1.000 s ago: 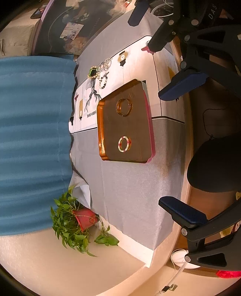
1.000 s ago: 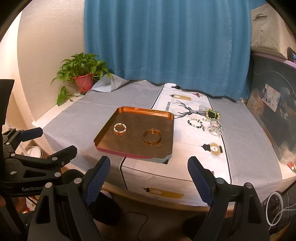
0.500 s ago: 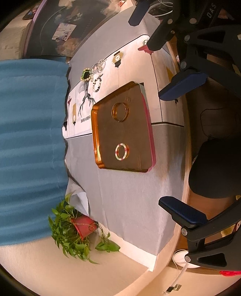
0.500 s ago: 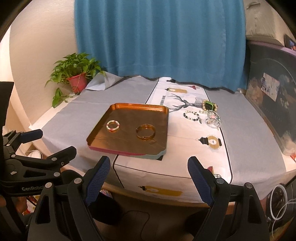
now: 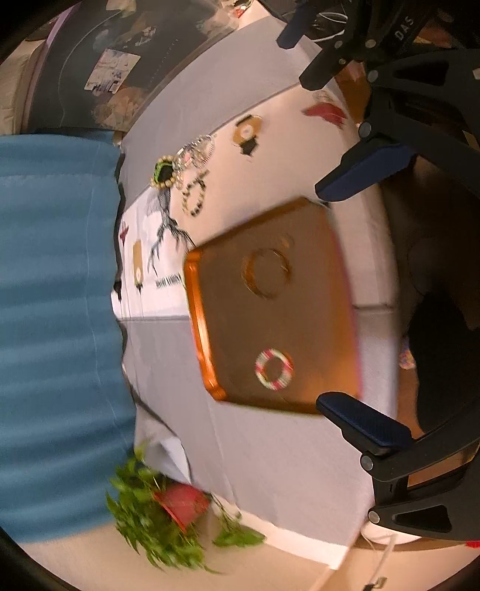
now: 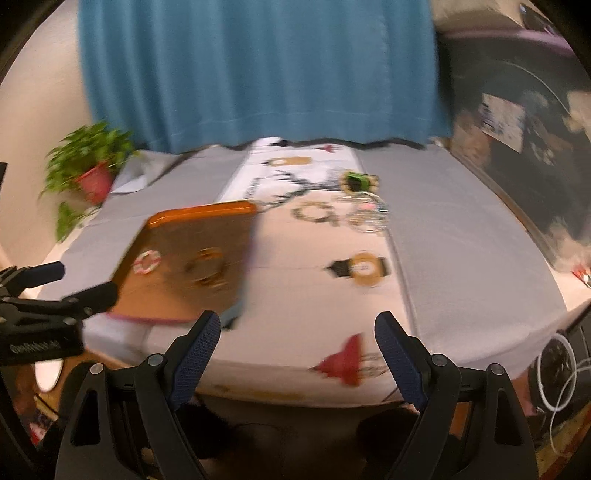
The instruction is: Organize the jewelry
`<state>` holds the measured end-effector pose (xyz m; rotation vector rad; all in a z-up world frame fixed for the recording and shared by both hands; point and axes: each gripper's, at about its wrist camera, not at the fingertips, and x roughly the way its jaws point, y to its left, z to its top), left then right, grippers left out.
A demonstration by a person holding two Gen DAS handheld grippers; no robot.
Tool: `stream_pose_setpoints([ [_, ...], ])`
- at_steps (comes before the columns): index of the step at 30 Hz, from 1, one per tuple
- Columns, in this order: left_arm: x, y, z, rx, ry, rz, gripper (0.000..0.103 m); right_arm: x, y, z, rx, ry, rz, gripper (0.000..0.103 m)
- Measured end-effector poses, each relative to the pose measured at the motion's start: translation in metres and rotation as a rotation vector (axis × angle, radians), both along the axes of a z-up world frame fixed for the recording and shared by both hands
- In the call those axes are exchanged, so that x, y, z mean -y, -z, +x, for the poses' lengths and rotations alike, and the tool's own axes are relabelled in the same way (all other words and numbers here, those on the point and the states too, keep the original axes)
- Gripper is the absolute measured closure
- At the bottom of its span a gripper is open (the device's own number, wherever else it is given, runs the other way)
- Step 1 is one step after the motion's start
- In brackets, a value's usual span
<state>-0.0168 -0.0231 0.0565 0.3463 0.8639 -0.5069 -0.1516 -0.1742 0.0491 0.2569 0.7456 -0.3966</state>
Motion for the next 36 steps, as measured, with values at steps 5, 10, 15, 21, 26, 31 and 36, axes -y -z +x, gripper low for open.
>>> stream_pose_setpoints([
  [5,0.055,0.003,0.034,0.003,0.031,0.001,0.001,0.059,0.012,0.013,-0.005,0.104,0.011,0.017],
  [10,0.108,0.012,0.071,-0.001,0.057,-0.010,0.001,0.114,0.030,0.035,-0.026,0.176,0.031,0.017],
  [15,0.150,0.033,0.111,-0.054,0.075,-0.023,0.001,0.155,0.054,0.066,-0.056,0.216,0.060,0.017],
  [21,0.188,0.061,0.154,-0.093,0.061,-0.010,0.001,0.184,0.078,0.114,-0.093,0.213,0.065,0.017],
  [26,0.209,0.079,0.174,-0.089,0.062,0.028,0.001,0.193,0.092,0.147,-0.120,0.190,0.055,0.017],
  [31,0.226,0.102,0.182,-0.106,0.090,0.099,0.001,0.195,0.106,0.157,-0.181,0.180,-0.011,0.013],
  [36,0.227,0.117,0.181,-0.086,0.100,0.126,0.000,0.209,0.108,0.126,-0.182,0.236,0.004,0.008],
])
